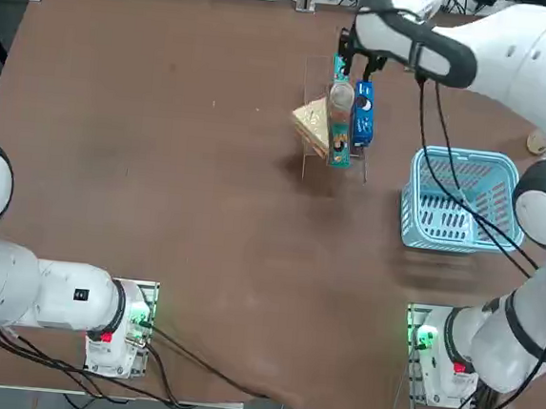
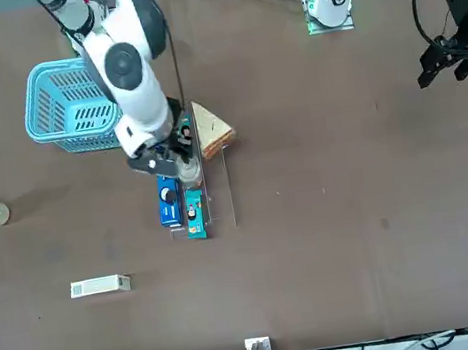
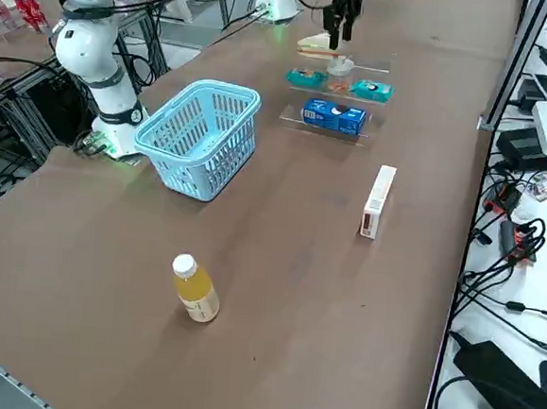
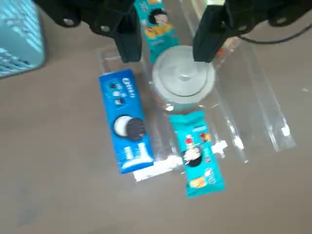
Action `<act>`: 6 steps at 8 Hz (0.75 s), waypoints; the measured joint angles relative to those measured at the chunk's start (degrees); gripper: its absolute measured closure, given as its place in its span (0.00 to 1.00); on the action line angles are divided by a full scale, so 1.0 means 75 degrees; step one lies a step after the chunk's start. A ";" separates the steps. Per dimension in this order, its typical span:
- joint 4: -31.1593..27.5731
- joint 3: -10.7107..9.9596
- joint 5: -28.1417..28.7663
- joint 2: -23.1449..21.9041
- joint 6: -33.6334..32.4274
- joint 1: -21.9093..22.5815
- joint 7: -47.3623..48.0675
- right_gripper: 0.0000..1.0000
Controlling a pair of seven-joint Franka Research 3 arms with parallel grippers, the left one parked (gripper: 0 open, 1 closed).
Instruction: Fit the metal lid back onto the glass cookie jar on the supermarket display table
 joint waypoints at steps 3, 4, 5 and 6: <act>0.0592 -0.0068 0.0008 -0.0732 -0.1732 -0.1241 -0.1617 0.10; 0.0742 -0.0087 0.0010 -0.0915 -0.2136 -0.1704 -0.2242 0.05; 0.0806 -0.0096 0.0011 -0.1102 -0.2427 -0.2167 -0.2892 0.03; 0.0825 -0.0101 0.0010 -0.1277 -0.2715 -0.2611 -0.3546 0.04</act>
